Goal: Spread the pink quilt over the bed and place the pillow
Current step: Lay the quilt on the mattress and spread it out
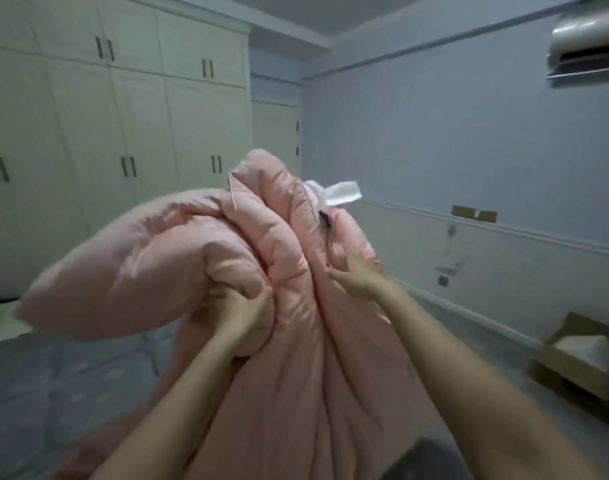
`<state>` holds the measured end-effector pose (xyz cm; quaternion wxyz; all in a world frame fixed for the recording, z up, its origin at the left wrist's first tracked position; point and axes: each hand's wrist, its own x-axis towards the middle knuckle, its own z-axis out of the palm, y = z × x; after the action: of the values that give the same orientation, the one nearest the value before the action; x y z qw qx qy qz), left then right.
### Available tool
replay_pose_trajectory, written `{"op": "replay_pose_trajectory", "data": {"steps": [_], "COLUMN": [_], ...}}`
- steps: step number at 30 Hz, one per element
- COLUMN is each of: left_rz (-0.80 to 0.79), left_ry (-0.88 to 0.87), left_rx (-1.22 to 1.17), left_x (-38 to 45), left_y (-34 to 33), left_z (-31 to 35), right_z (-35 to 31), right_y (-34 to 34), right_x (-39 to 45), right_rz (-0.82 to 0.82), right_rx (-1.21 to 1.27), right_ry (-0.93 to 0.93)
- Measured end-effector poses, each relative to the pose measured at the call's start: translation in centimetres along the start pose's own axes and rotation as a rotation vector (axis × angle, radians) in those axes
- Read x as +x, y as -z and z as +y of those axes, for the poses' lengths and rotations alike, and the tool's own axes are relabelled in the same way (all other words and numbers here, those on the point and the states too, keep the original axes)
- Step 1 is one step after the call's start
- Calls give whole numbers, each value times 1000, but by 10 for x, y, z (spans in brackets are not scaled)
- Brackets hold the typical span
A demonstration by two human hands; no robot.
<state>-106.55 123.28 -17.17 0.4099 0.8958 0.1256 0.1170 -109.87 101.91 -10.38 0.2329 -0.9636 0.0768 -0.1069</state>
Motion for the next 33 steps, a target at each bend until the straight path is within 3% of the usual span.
{"op": "replay_pose_trajectory", "data": {"steps": [2, 4, 8, 14, 18, 26, 29, 33], "left_rz": [-95, -126, -188, -229, -215, -95, -93, -33], "left_ry": [115, 116, 26, 156, 210, 257, 284, 438], "left_rx": [89, 171, 227, 184, 322, 270, 195, -110], "left_x": [-8, -20, -66, -139, -127, -95, -63, -29], "left_y": [-11, -34, -91, -135, -139, -153, -172, -198], "left_z": [-16, -40, -51, -70, -120, -144, -166, -197], "right_z": [26, 63, 127, 176, 182, 178, 176, 175], "right_y": [-39, -61, -89, -126, -144, -196, -225, -256], "right_x": [12, 10, -12, -39, -31, 15, 45, 93], "right_rz": [-263, -366, -499, -624, -665, -636, -617, -520], "right_rx": [-144, -104, -36, -58, -49, -70, -136, -357], "right_ry": [52, 92, 135, 233, 253, 310, 331, 327]}}
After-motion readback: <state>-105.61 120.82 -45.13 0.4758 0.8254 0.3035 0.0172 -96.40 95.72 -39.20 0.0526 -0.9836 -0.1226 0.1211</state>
